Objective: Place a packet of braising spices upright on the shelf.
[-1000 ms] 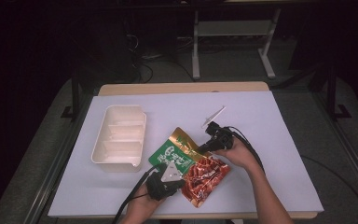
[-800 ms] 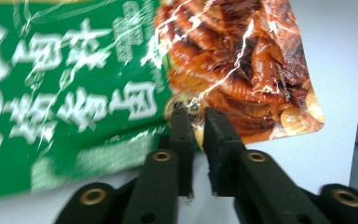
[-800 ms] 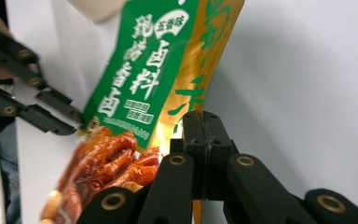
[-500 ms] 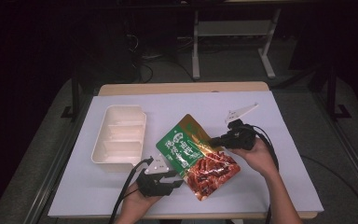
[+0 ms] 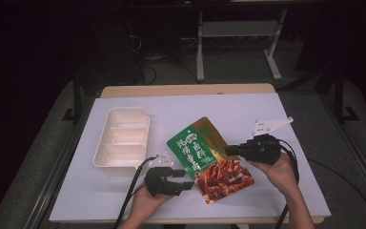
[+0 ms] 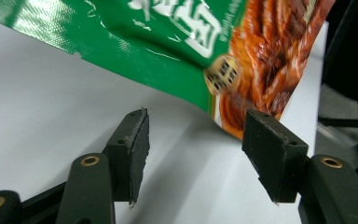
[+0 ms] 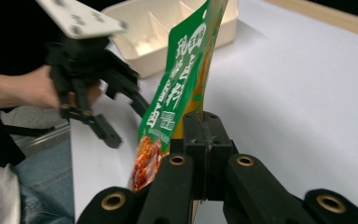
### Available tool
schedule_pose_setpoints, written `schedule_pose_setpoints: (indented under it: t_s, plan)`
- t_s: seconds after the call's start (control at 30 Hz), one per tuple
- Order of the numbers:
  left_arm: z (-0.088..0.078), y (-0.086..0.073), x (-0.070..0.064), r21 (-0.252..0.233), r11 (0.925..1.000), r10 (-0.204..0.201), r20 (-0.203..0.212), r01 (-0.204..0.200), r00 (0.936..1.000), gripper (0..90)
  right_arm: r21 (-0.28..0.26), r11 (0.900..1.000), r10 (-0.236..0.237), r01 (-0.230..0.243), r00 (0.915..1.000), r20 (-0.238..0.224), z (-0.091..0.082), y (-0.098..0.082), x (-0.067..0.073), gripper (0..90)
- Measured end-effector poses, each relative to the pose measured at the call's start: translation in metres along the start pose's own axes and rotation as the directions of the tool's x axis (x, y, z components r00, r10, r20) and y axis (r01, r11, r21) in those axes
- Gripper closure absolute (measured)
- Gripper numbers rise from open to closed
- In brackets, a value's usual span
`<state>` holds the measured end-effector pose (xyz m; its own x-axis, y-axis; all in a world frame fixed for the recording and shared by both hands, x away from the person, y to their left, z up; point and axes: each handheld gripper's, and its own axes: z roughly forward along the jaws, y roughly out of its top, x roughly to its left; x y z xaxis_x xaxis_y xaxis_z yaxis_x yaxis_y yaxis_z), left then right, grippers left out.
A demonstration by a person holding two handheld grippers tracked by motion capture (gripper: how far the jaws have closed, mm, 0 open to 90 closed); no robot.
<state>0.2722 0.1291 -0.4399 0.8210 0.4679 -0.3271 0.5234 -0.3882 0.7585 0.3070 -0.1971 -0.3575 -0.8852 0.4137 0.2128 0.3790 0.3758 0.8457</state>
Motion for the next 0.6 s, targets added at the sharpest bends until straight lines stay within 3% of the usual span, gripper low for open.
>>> schedule_pose_setpoints:
  t_s: [0.03,0.1,0.17,0.27,0.3,0.43,0.6]
  plan:
    - [0.004,0.003,0.003,-0.020,0.9997,-0.014,0.041,0.015,0.9991,43.3,-0.028,1.000,-0.007,0.006,0.9999,-0.014,-0.005,-0.002,0.003,90.0]
    - [0.006,0.004,0.004,-0.033,0.9992,-0.021,0.062,0.023,0.9979,45.5,-0.036,0.999,-0.008,0.007,0.9998,-0.020,-0.006,-0.002,0.004,90.0]
    - [0.007,0.009,0.007,-0.072,0.9962,-0.040,0.124,0.049,0.9915,57.4,-0.055,0.998,-0.013,0.012,0.9995,-0.029,-0.009,-0.004,0.007,90.0]
    - [0.006,0.012,0.008,-0.084,0.9948,-0.046,0.139,0.058,0.9892,68.4,-0.070,0.997,-0.017,0.015,0.9994,-0.029,-0.011,-0.007,0.008,90.0]
    - [0.004,0.013,0.010,-0.093,0.9929,-0.059,0.157,0.074,0.9859,71.9,-0.081,0.997,-0.016,0.014,0.9994,-0.031,-0.012,-0.008,0.008,90.0]
    - [-0.002,0.018,0.005,-0.121,0.9909,-0.042,0.143,0.060,0.9888,82.8,-0.131,0.991,-0.018,0.012,0.9989,-0.044,-0.014,-0.011,0.007,90.0]
    - [-0.015,0.024,0.001,-0.130,0.9915,0.002,0.088,0.010,0.9961,86.3,-0.156,0.987,-0.032,0.024,0.9982,-0.051,-0.014,-0.010,0.009,90.0]
